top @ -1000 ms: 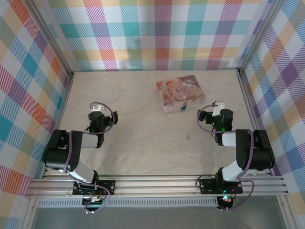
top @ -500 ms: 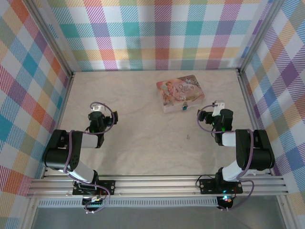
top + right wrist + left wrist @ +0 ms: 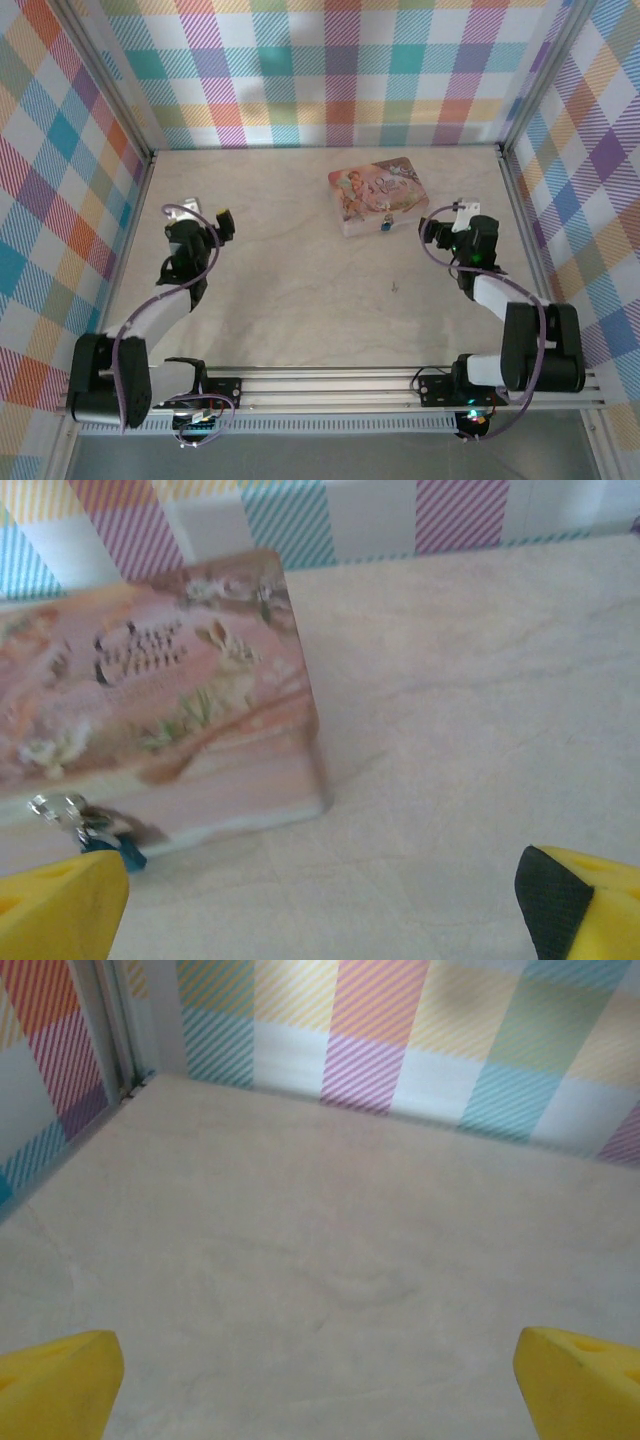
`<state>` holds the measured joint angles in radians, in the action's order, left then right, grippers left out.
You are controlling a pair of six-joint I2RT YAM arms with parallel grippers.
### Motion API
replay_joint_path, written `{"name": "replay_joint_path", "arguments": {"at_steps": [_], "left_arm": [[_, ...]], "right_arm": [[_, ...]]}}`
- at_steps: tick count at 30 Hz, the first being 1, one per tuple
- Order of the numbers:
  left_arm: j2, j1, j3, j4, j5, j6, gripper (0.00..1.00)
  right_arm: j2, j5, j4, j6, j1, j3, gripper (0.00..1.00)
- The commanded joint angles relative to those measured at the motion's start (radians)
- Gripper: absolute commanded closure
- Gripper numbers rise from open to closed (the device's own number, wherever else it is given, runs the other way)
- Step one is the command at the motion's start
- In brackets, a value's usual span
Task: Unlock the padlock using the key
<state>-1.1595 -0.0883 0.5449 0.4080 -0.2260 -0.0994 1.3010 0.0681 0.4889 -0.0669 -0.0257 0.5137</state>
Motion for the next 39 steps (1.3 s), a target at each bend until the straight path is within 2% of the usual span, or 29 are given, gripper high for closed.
{"name": "replay_joint_path", "arguments": {"at_steps": [1, 6, 9, 11, 16, 20, 25, 34, 39], "left_arm": [[0.047, 0.005, 0.108, -0.279, 0.102, -0.153, 0.00], [-0.025, -0.001, 0.227, -0.420, 0.307, -0.425, 0.00], [-0.166, -0.041, 0.366, -0.531, 0.410, -0.459, 0.00], [-0.250, -0.088, 0.458, -0.593, 0.433, -0.454, 0.00], [-0.412, -0.229, 0.565, -0.512, 0.476, -0.511, 0.00], [-0.572, -0.315, 0.701, -0.517, 0.491, -0.507, 0.00], [-0.730, -0.360, 0.838, -0.490, 0.521, -0.529, 0.00], [-0.989, -0.425, 1.108, -0.562, 0.579, -0.534, 0.00], [-1.081, -0.444, 1.229, -0.621, 0.590, -0.533, 0.00]], "right_arm": [[-0.066, 0.051, -0.205, -0.076, -0.003, 0.067, 0.00], [-0.041, 0.120, -0.386, -0.152, -0.005, 0.204, 0.00], [0.052, 0.195, -0.467, -0.194, -0.022, 0.334, 0.00], [0.130, 0.264, -0.504, -0.240, -0.043, 0.416, 0.00], [0.304, 0.294, -0.530, -0.321, -0.063, 0.545, 0.00], [0.430, 0.371, -0.563, -0.341, -0.064, 0.657, 0.00], [0.538, 0.432, -0.585, -0.339, -0.064, 0.744, 0.00], [0.647, 0.461, -0.570, -0.339, -0.065, 0.819, 0.00], [0.686, 0.533, -0.572, -0.326, -0.062, 0.861, 0.00]]}}
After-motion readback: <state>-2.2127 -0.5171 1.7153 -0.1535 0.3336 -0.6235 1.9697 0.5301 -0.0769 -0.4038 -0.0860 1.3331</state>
